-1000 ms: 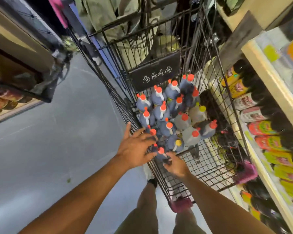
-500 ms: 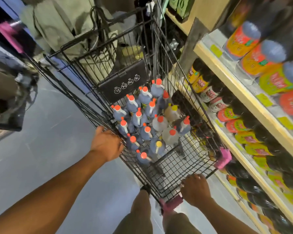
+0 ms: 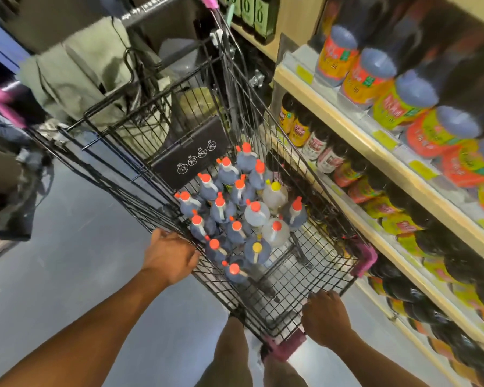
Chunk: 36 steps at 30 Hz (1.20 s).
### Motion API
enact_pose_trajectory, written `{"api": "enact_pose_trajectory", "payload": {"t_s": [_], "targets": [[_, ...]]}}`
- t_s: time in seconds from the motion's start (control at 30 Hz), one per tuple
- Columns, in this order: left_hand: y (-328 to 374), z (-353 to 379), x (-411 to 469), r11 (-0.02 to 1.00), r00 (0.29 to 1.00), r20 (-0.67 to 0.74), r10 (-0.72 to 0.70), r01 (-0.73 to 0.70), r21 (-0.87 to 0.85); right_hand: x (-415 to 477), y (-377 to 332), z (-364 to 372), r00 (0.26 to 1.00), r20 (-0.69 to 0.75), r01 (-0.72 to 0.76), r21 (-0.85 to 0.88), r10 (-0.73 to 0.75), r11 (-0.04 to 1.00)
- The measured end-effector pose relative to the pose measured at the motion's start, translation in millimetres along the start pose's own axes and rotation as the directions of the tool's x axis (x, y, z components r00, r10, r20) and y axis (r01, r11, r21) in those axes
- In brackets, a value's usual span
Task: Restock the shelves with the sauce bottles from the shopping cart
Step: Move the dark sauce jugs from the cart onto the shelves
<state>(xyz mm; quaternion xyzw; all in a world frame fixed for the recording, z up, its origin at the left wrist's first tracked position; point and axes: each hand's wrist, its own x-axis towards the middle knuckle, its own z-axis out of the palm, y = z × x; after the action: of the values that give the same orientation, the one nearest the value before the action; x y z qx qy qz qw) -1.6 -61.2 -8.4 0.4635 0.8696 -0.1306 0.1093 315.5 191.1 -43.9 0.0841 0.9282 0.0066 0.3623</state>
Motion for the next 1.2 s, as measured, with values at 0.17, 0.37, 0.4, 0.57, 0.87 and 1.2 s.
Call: {"api": "enact_pose_trajectory", "payload": {"t_s": [0.17,0.37,0.4,0.57,0.87,1.2], "targets": [[29.0,2.2,-4.6,1.0,0.999,-0.048,-0.002,0.001,-0.013,-20.7,10.7,12.4,0.998,0.058,-0.026,-0.02,0.027,0.999],[57.3,1.0,-5.8,0.999,1.0,-0.002,-0.032,0.032,-0.011,-32.8,32.9,16.9,0.993,0.113,-0.034,-0.043,0.039,0.999],[60.4,0.0,-5.4,0.999,0.999,0.01,-0.038,0.038,-0.009,-32.9,37.1,16.3,0.993,0.117,-0.025,-0.05,0.031,0.998],[69.4,-10.4,-2.4,0.998,0.996,0.071,-0.053,0.055,-0.02,-30.2,50.4,12.3,0.989,0.138,-0.046,-0.008,0.046,0.999],[74.5,-22.4,-0.5,0.994,0.994,0.097,-0.052,0.061,-0.092,13.9,15.4,-24.0,0.997,-0.028,-0.06,0.415,0.078,0.908],[64.3,-23.7,5.1,0.966,0.997,0.074,-0.036,0.053,-0.251,91.9,-53.6,-57.8,0.988,-0.013,-0.115,0.603,0.153,0.789]]}}
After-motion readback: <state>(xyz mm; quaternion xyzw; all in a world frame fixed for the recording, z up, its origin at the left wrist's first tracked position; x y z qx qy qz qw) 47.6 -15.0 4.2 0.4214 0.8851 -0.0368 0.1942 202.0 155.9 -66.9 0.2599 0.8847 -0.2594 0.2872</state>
